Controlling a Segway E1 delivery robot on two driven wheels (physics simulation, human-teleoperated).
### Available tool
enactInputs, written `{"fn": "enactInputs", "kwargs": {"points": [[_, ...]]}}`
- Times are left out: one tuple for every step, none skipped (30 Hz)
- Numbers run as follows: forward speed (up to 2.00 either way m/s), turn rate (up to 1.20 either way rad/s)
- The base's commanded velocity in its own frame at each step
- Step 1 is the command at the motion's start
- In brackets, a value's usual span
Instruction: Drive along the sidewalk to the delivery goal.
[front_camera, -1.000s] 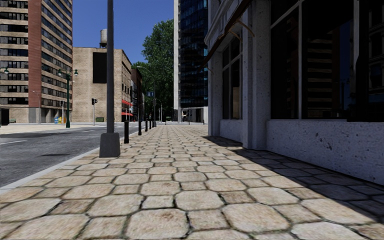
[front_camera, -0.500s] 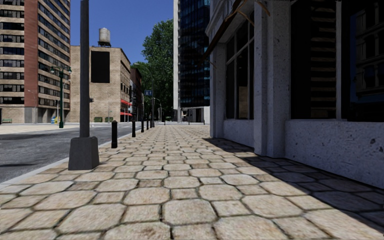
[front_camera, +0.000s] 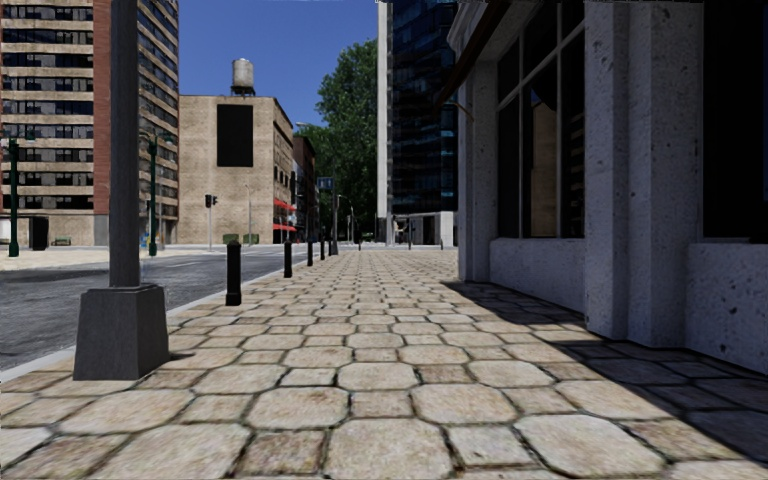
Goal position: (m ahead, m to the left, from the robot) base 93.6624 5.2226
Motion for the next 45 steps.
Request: {"fn": "enactInputs", "kwargs": {"points": [[2.0,0.0],[2.0,0.0],[2.0,0.0],[2.0,0.0],[2.0,0.0],[2.0,0.0],[2.0,0.0],[2.0,0.0],[2.0,0.0],[2.0,0.0],[2.0,0.0],[2.0,0.0],[2.0,0.0],[2.0,0.0],[2.0,0.0],[2.0,0.0],[2.0,0.0],[2.0,0.0],[2.0,0.0],[2.0,0.0],[2.0,0.0],[2.0,0.0],[2.0,0.0],[2.0,0.0],[2.0,0.0],[2.0,0.0],[2.0,0.0],[2.0,0.0],[2.0,0.0],[2.0,0.37],[2.0,0.85],[2.0,0.96],[2.0,0.96],[2.0,0.0],[2.0,0.0],[2.0,0.0],[2.0,0.0],[2.0,0.0],[2.0,0.0],[2.0,0.0],[2.0,0.0],[2.0,0.0],[2.0,0.0],[2.0,0.0],[2.0,0.0]]}}
